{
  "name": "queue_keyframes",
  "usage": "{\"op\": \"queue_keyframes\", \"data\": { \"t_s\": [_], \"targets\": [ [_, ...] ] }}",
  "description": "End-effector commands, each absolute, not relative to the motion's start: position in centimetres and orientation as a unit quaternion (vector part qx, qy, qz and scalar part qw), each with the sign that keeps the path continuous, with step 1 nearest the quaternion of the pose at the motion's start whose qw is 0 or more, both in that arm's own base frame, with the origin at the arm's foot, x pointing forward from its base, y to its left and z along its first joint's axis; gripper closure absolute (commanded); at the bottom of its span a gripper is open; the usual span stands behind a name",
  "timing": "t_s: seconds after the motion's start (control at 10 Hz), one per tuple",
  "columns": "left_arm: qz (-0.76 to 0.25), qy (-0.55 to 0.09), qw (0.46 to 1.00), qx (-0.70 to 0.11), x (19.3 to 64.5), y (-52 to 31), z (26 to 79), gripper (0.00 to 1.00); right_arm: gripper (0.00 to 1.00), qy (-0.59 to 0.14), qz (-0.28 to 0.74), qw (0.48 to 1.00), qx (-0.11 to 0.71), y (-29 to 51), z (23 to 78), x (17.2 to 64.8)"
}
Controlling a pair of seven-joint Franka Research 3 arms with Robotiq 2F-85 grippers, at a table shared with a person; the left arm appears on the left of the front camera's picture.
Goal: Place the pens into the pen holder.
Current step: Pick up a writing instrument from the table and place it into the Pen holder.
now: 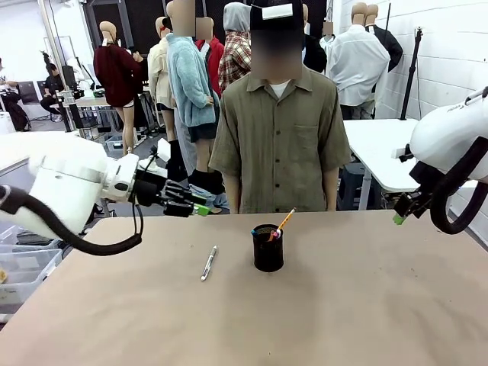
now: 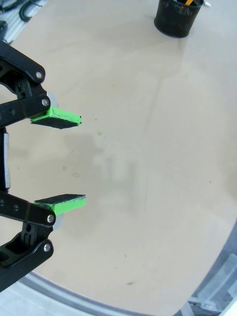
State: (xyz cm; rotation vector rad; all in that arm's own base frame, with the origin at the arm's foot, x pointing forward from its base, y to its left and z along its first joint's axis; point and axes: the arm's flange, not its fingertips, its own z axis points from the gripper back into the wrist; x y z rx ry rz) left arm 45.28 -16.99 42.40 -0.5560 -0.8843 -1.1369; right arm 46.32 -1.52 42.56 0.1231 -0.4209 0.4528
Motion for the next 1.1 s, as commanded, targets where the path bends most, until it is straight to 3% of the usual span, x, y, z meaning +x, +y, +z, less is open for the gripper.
{"op": "queue_keyframes", "data": {
  "t_s": [0.0, 0.3, 0.8, 1.0],
  "targets": [
    [-0.451, -0.307, 0.814, -0.198, 43.7, -17.3, 44.1, 0.51, 0.32, -0.210, 0.229, 0.949, 0.049, -1.6, 42.2, 46.1],
    [-0.368, -0.169, 0.909, -0.098, 43.9, -17.3, 45.0, 0.51, 0.32, -0.210, 0.229, 0.949, 0.049, -1.6, 42.2, 46.1],
    [-0.362, -0.057, 0.930, -0.023, 47.7, -22.6, 42.6, 0.51, 0.32, -0.210, 0.229, 0.949, 0.049, -1.6, 42.2, 46.1],
    [-0.361, -0.052, 0.931, -0.019, 48.8, -24.9, 41.4, 0.12, 0.32, -0.210, 0.229, 0.949, 0.049, -1.6, 42.2, 46.1]
  ]
}}
